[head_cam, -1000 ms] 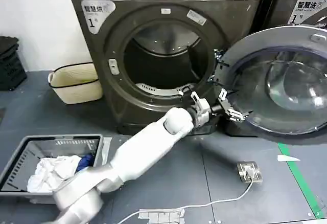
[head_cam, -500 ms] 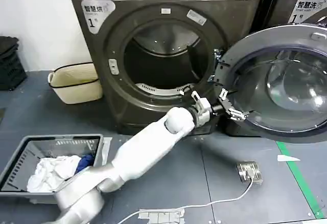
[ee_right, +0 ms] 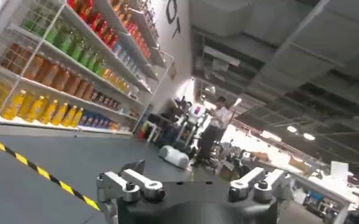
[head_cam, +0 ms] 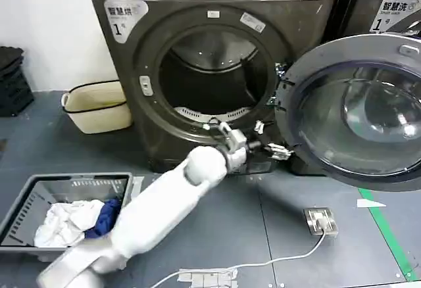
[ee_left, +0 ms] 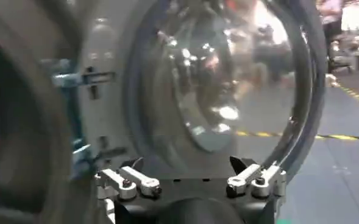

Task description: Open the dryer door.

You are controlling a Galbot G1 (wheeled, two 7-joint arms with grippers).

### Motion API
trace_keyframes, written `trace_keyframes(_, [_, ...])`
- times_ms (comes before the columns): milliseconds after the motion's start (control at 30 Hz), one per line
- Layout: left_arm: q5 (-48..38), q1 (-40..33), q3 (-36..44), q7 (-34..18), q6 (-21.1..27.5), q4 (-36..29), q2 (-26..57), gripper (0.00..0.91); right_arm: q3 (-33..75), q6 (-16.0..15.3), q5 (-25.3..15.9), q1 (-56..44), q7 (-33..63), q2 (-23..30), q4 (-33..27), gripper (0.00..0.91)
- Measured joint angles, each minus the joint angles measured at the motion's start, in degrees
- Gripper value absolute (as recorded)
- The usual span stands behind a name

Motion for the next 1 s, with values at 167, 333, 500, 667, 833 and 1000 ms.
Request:
trace_keyframes(167, [-1.7,4.9,-5.1,-0.5,1.7,-8.1,5.7,0.907,-0.6,0.1,0.1,0.2,0.1,0.0,0.3,0.907])
trace_keyframes(333, [-4.3,10.4,-10.9,-2.4,3.5,-14.9,11.3,0.907,-1.2,0.3,0.4,0.4,0.3,0.0,0.6,0.907])
trace_keyframes(500, [-7.4,18.1,-18.9,-5.2,5.3,-21.3,17.2,0.907,-2.1,0.5,0.4,0.7,0.4,0.0,0.7,0.907])
trace_keyframes(667, [-11.4,26.1,-27.1,-10.1,8.9,-25.9,22.0,0.907,-2.9,1.0,0.3,0.8,1.3,0.0,0.7,0.907])
trace_keyframes(833, [-17.0,33.3,-35.5,-16.8,13.2,-28.3,24.5,0.907,-3.5,1.4,0.5,0.7,1.5,0.0,-0.1,0.907])
trace_keyframes(1000, [-26.6,39.0,-44.3,-25.3,19.4,-28.3,26.7,0.907,-4.2,1.3,2.1,0.9,1.5,0.0,-0.9,0.907])
